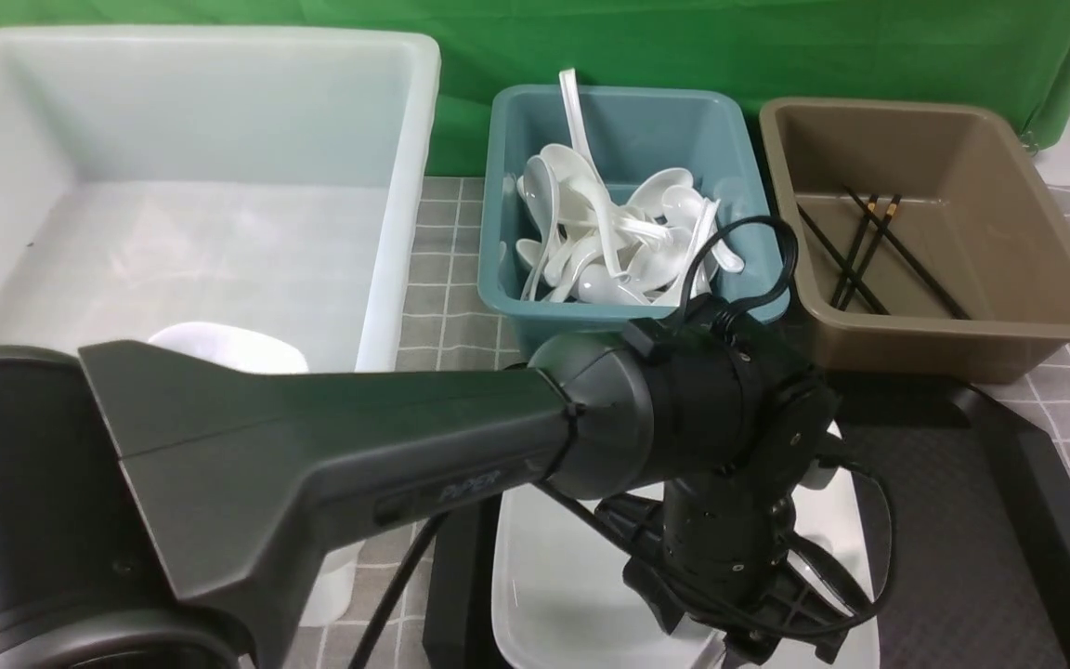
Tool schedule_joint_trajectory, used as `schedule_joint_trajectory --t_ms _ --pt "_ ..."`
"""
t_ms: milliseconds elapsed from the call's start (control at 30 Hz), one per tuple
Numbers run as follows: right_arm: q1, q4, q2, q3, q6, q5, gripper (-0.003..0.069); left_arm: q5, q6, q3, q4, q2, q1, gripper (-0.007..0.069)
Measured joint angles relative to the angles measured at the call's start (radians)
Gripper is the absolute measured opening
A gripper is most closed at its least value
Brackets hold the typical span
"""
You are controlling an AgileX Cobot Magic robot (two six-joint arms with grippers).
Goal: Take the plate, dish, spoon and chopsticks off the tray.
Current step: Use the left arm to grab a soup spoon from the plate, then use the left arm to put the soup spoon into the small storage box in the middle
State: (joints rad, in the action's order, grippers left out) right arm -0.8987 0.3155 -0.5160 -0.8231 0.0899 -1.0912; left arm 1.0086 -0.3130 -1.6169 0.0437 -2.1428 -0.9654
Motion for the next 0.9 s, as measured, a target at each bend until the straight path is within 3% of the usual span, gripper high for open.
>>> schedule_joint_trajectory --t_ms 133,167,233,467,567,733,900 --pt "0.000 0.000 0.000 0.000 0.000 0.000 0.0237 0.007 0.004 -0.002 0.003 -0.002 0.000 0.0248" --pt "0.000 0.000 0.000 0.000 0.000 -0.005 0.0237 0.013 0.023 -0.002 0.014 -0.002 -0.002 0.0170" --pt "0.000 0.000 0.000 0.000 0.000 -0.012 0.0237 0.020 0.028 -0.002 0.021 0.003 -0.006 0.0106" --pt "0.000 0.000 0.000 0.000 0.000 -0.018 0.0237 0.055 0.030 -0.048 -0.012 0.076 -0.023 0.0108" --pt "0.000 0.000 0.000 0.000 0.002 -0.018 0.0237 0.038 0.040 -0.154 -0.118 0.154 -0.001 0.0108" --pt "0.000 -0.017 0.000 0.000 0.058 -0.018 0.0237 -0.087 0.128 -0.313 -0.208 0.145 0.167 0.0108" --pt "0.000 -0.110 0.000 0.000 0.086 -0.018 0.0237 -0.203 0.281 -0.413 -0.119 0.013 0.350 0.0119"
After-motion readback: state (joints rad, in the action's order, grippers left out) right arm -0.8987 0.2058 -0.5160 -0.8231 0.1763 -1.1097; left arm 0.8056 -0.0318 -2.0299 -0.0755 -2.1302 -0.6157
